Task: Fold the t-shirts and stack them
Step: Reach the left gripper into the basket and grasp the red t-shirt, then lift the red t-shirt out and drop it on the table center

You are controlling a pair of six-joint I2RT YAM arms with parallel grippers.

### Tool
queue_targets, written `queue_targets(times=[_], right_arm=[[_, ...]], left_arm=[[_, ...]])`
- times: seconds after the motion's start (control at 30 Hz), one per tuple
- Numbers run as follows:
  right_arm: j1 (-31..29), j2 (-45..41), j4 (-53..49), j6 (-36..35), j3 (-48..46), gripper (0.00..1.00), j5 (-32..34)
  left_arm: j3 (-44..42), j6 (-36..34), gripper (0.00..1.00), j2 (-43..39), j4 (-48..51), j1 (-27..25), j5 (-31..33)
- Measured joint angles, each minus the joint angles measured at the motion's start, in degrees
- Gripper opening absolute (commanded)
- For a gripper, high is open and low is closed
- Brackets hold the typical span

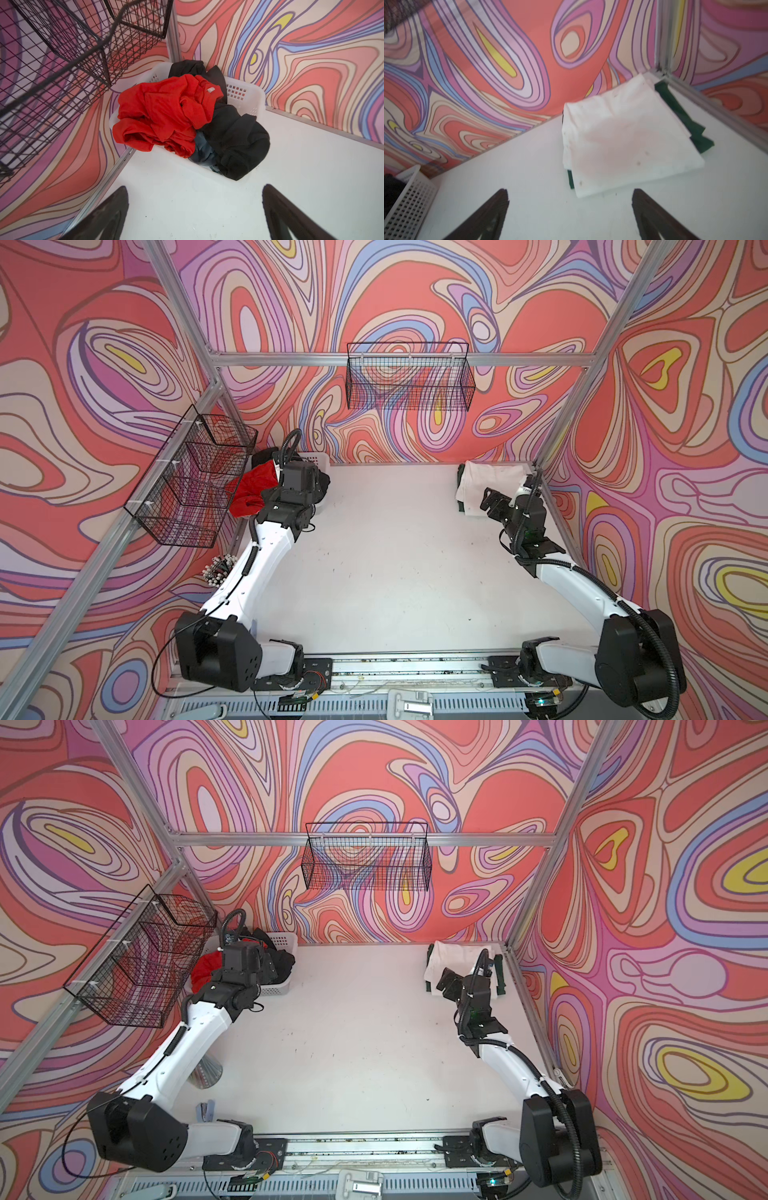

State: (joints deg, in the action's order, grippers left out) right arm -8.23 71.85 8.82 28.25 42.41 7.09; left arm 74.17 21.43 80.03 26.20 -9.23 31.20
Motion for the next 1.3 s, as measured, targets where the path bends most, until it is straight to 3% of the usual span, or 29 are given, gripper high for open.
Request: queue_targets(times=[0.2, 0.4, 0.57, 0.77, 1.03, 1.13, 1.17, 1.3], right_arm=[[0.0, -0.2, -7.2, 3.6, -0.5, 0.98, -12.4], [0.0, -0.4, -8.9, 5.3, -1.6, 0.98, -21.8], [0.0, -0.5, -9.6, 5.5, -1.6, 0.98, -25.2], [0.0, -1.6, -11.5, 4.7, -1.5, 0.98, -26.4], [0.0, -2.6, -15.3, 2.9, -1.1, 0.98, -25.7], [0.0, -3.0, -16.2, 2.7, -1.0, 0.98, -25.2], [0.0, -3.0, -16.5, 2.6, -0.9, 0.98, -25.1], [0.0, -3.0, -17.1, 2.4, 0.0, 0.98, -24.9]], left_arm=[[8.4, 1.5, 0.88, 8.8, 8.1, 5.9, -2.1], [17.2, -1.4, 0.81, 17.9, 10.5, 6.6, 1.9], [26.2, -3.9, 0.78, 28.5, 13.8, 7.0, 4.9], [28.3, -6.3, 0.76, 34.1, 15.3, 7.9, 5.9], [37.5, -9.7, 0.35, 40.6, 15.2, 9.6, 6.3], [40.8, -9.8, 0.05, 43.7, 15.9, 10.5, 5.7], [41.4, -9.6, 0.0, 44.5, 16.3, 10.8, 5.6], [41.2, -9.0, 0.0, 44.4, 18.0, 11.2, 4.4]])
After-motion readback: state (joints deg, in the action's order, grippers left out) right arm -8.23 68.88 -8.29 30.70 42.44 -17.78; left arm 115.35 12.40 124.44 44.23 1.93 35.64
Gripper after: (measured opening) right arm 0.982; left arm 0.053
